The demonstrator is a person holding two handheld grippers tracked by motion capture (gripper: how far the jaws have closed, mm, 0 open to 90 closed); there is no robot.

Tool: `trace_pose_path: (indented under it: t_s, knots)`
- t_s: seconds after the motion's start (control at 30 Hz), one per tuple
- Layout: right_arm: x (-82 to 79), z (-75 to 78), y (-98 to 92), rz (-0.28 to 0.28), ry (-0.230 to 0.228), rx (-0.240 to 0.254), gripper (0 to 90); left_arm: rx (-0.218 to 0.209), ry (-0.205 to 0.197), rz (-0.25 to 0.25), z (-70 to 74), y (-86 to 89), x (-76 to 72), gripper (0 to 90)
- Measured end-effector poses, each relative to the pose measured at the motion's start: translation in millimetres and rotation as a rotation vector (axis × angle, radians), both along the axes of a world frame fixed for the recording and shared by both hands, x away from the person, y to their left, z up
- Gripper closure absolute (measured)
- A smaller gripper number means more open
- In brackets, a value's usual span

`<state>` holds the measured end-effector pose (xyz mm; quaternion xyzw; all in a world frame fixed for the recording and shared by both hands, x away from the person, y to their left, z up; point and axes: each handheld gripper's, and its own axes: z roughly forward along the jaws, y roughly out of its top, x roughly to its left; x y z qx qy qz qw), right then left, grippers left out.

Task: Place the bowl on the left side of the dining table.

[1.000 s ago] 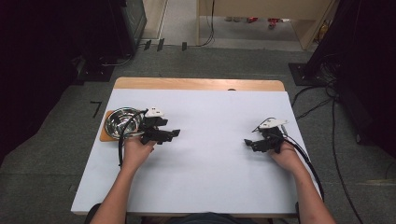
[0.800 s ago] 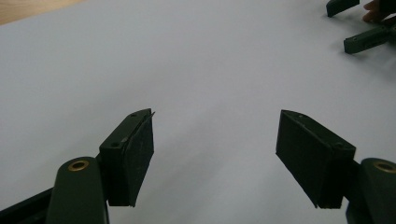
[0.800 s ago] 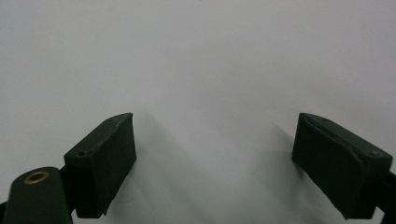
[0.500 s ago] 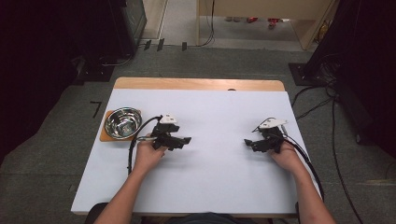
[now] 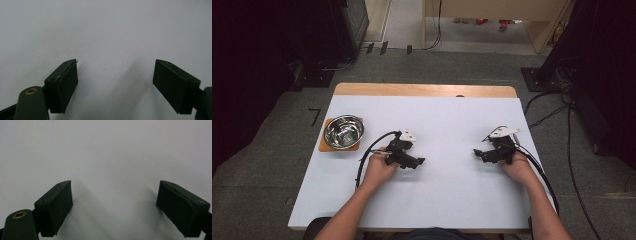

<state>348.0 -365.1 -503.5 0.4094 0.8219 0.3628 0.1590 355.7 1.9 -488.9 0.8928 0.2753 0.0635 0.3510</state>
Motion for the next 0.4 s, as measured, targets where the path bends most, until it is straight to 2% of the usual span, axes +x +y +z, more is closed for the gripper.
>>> trace_pose_path:
  t_s: [0.07,0.13,0.17,0.4]
  knots:
    - [0.0,0.0,0.0,0.0,0.0,0.0,13.0,-0.01,-0.042,0.002,-4.6,-0.8,-5.7,15.2]
    - [0.1,-0.1,0.0,0.001,-0.001,0.0,13.0,-0.005,-0.089,-0.02,-9.4,-2.5,-11.0,9.4]
    - [0.1,-0.1,-0.1,0.001,-0.001,0.0,13.0,-0.021,-0.098,-0.016,-10.8,-1.2,-12.1,8.7]
    - [0.1,-0.1,-0.1,0.001,-0.001,0.0,13.0,-0.021,-0.097,-0.015,-10.7,-1.1,-12.0,8.7]
